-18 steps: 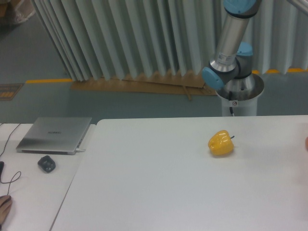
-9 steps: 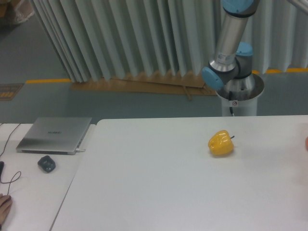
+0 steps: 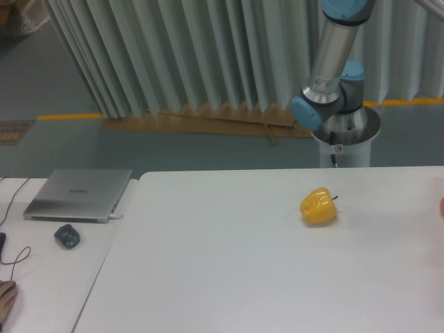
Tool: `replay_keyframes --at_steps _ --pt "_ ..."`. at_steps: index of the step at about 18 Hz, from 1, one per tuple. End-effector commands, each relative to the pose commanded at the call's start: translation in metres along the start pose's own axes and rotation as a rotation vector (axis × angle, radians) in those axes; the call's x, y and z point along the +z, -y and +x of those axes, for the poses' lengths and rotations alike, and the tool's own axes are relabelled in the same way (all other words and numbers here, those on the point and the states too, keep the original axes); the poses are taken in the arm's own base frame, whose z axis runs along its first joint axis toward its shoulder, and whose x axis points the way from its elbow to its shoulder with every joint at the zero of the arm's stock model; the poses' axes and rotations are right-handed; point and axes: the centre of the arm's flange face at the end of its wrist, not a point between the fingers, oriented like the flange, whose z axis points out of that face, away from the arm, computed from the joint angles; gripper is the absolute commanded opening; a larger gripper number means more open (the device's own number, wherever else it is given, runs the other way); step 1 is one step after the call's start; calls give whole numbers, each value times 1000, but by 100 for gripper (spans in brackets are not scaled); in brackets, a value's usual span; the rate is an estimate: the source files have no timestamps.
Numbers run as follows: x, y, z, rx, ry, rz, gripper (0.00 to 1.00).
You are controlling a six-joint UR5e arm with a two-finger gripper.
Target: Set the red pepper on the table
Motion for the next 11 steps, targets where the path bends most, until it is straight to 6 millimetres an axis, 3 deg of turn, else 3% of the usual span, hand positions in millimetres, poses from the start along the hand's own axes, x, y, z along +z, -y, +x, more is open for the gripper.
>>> replay_keyframes --at_steps 2,5,11 --pt "2 1 0 -3 0 0 78" --pt "7 1 1 -4 -1 3 72" --pt "8 -1 4 -5 1 3 69"
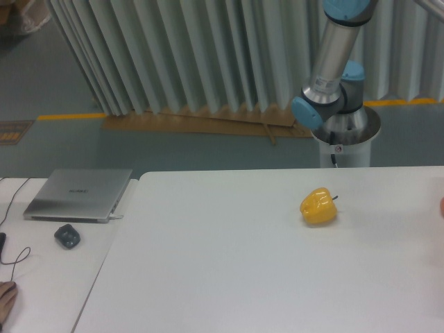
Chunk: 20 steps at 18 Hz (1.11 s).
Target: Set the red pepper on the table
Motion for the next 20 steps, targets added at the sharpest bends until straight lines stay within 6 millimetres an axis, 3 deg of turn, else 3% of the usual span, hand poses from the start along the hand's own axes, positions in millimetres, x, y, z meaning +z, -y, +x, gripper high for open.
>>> replay_keyframes --at_steps 3,7,16,17,18,20 --pt "1 0 0 0 -2 0 54" --pt "-4 1 1 -2 3 -6 42" --pt "-16 3 -3 6 18 -21 38" --pt "-15 3 -3 6 18 -19 35" --pt "-16 2 -2 6 17 -20 25" --pt "-15 2 -2 7 15 -18 22"
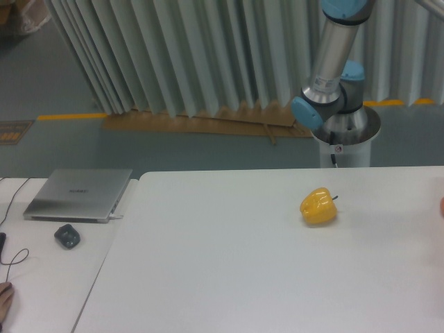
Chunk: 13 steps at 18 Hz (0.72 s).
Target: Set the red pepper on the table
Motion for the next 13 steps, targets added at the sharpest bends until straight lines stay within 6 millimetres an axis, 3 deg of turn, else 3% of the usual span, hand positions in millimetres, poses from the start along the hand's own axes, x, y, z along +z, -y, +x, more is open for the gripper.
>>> replay_keyframes --at_steps 3,6,13 --pt "-1 3 -1 3 -2 2 22" --pt "-25 10 4 3 22 -29 22" --pt "-26 18 2 7 44 15 22"
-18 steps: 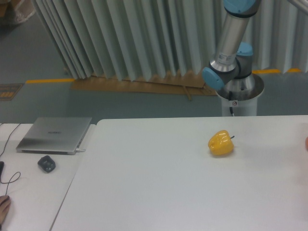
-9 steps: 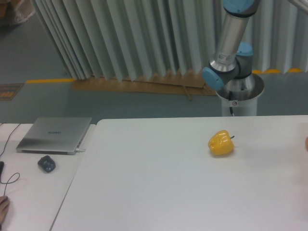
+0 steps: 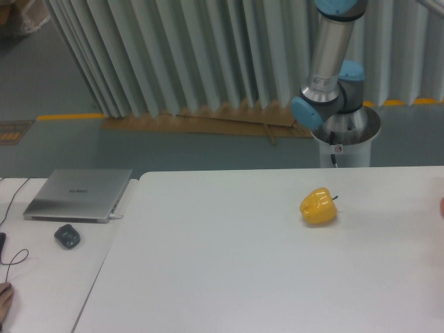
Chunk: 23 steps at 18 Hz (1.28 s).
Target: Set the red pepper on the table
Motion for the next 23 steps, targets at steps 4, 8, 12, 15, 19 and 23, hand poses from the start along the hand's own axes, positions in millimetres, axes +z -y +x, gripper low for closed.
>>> replay_keyframes --at_steps 4,8,12,15,19,23 --pt "-18 15 1 11 24 9 22" --pt "-29 24 3 15 41 40 21" --pt "-43 49 -1 38 62 66 21" --pt "-60 76 -9 67 83 77 20" --pt "-79 122 -28 49 88 94 19" --pt "-79 158 -44 12 78 99 19"
